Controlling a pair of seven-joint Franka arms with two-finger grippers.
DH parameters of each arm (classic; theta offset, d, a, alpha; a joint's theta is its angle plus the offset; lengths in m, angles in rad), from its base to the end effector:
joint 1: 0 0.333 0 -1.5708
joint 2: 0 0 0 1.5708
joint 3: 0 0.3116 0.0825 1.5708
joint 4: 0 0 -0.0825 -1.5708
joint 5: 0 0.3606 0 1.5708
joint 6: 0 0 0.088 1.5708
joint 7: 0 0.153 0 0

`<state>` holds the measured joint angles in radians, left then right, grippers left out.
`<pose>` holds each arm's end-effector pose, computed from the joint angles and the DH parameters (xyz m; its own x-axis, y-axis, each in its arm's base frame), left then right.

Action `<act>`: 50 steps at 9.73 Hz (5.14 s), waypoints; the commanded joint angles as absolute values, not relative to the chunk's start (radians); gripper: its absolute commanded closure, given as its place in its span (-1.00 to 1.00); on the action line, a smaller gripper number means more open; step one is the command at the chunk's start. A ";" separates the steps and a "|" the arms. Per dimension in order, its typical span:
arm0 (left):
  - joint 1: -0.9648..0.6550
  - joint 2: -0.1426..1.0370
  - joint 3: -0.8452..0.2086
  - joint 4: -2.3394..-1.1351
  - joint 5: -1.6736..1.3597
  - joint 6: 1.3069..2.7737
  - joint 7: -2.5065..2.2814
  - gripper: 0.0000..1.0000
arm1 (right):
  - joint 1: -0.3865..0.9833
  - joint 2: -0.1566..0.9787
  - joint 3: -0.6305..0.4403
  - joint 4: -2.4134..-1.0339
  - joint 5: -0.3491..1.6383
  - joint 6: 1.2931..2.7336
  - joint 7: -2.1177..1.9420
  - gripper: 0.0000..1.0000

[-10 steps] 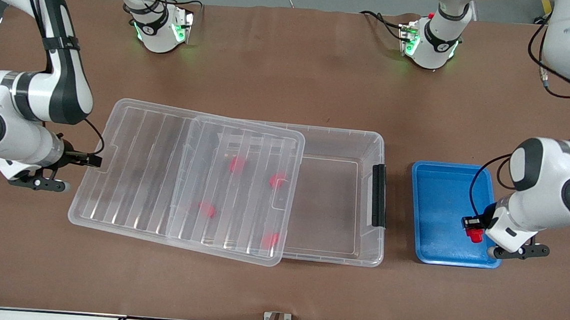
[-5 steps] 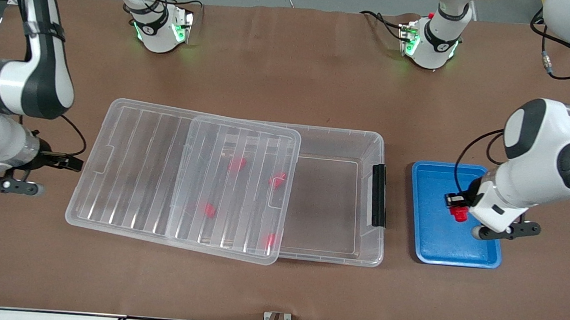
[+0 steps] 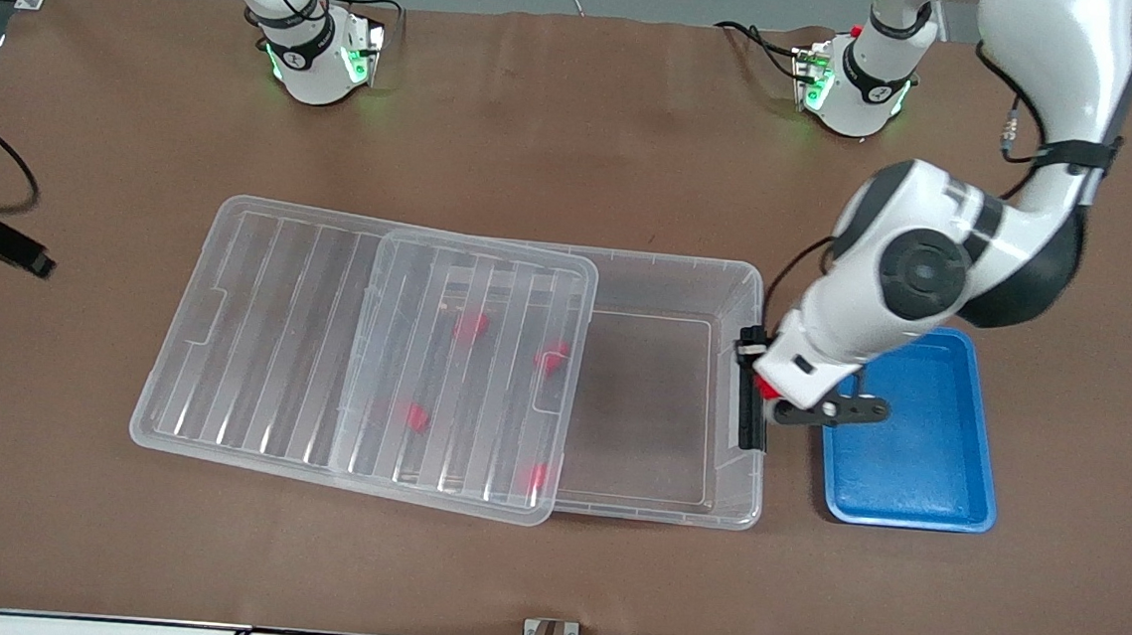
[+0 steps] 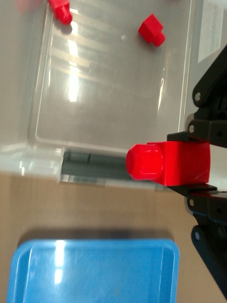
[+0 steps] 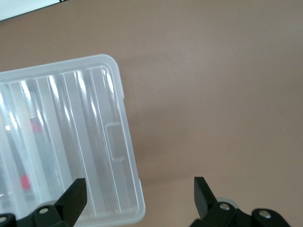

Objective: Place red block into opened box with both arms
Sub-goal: 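Carry the red block with the left gripper over the open box, then lower the red block into the box and open the left gripper, then raise the left gripper away while the right gripper grips the lid edge, then slide the clear lid closed over the box with the right gripper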

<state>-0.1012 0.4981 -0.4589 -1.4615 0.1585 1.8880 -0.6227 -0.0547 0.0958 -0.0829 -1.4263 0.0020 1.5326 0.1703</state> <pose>0.5914 -0.2994 0.3739 0.9970 0.0568 -0.0532 0.0589 -0.9974 0.0403 0.5527 -0.0740 0.5833 0.9531 -0.3025 0.0117 -0.3026 -0.9531 0.0040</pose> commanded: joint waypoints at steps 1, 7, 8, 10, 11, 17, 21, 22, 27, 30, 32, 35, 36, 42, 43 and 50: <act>-0.161 0.604 -0.457 -1.445 0.205 1.968 -0.641 1.00 | -0.060 -0.007 -0.084 -1.505 0.021 1.514 0.173 -1.00; -0.233 0.827 -0.456 -1.463 0.388 2.178 -0.643 0.99 | -0.057 -0.025 -0.083 -1.525 0.021 1.502 0.138 -1.00; -0.232 0.854 -0.456 -1.463 0.409 2.213 -0.643 0.98 | -0.057 -0.023 -0.083 -1.522 0.021 1.502 0.138 -1.00; -0.230 0.891 -0.454 -1.460 0.414 2.249 -0.641 0.48 | -0.057 -0.021 -0.083 -1.522 0.021 1.500 0.138 -1.00; -0.226 0.890 -0.454 -1.460 0.414 2.249 -0.641 -0.11 | -0.055 -0.021 -0.083 -1.522 0.021 1.500 0.138 -1.00; -0.170 0.614 -0.468 -1.448 0.397 2.084 -0.635 -1.00 | -0.052 -0.021 -0.081 -1.522 0.023 1.502 0.138 -1.00; -0.037 0.399 -0.468 -1.410 0.269 1.875 -0.551 -1.00 | -0.073 0.027 -0.087 -1.566 0.020 1.508 -0.174 -0.39; 0.013 0.376 -0.468 -1.373 0.244 1.800 -0.496 -1.00 | -0.083 0.070 -0.090 -1.616 0.020 1.596 -0.243 0.50; 0.159 0.261 -0.466 -1.364 0.238 1.683 -0.431 -1.00 | -0.109 0.201 -0.095 -1.960 0.081 2.141 -0.500 1.00; 0.178 0.201 -0.466 -1.365 0.218 1.626 -0.388 -1.00 | -0.048 0.207 -0.094 -1.988 0.176 2.149 -0.502 0.98; 0.192 0.142 -0.434 -1.374 0.123 1.603 -0.327 -1.00 | -0.034 0.232 -0.086 -1.988 0.178 2.157 -0.502 1.00; 0.092 0.084 -0.261 -1.422 0.092 1.574 -0.223 -1.00 | 0.023 0.236 -0.083 -1.983 0.245 2.158 -0.497 1.00; 0.091 0.069 -0.246 -1.433 0.087 1.568 -0.221 -1.00 | 0.044 0.248 -0.083 -1.974 0.265 2.158 -0.494 1.00; 0.034 0.003 -0.127 -1.511 0.074 1.506 -0.121 -1.00 | 0.069 0.340 0.052 -1.887 0.314 2.186 -0.338 1.00; 0.032 -0.006 -0.126 -1.522 0.077 1.506 -0.121 -1.00 | 0.069 0.348 0.070 -1.882 0.314 2.194 -0.315 1.00; 0.032 -0.008 -0.126 -1.545 0.080 1.499 -0.121 -1.00 | 0.078 0.376 0.130 -1.836 0.314 2.198 -0.203 1.00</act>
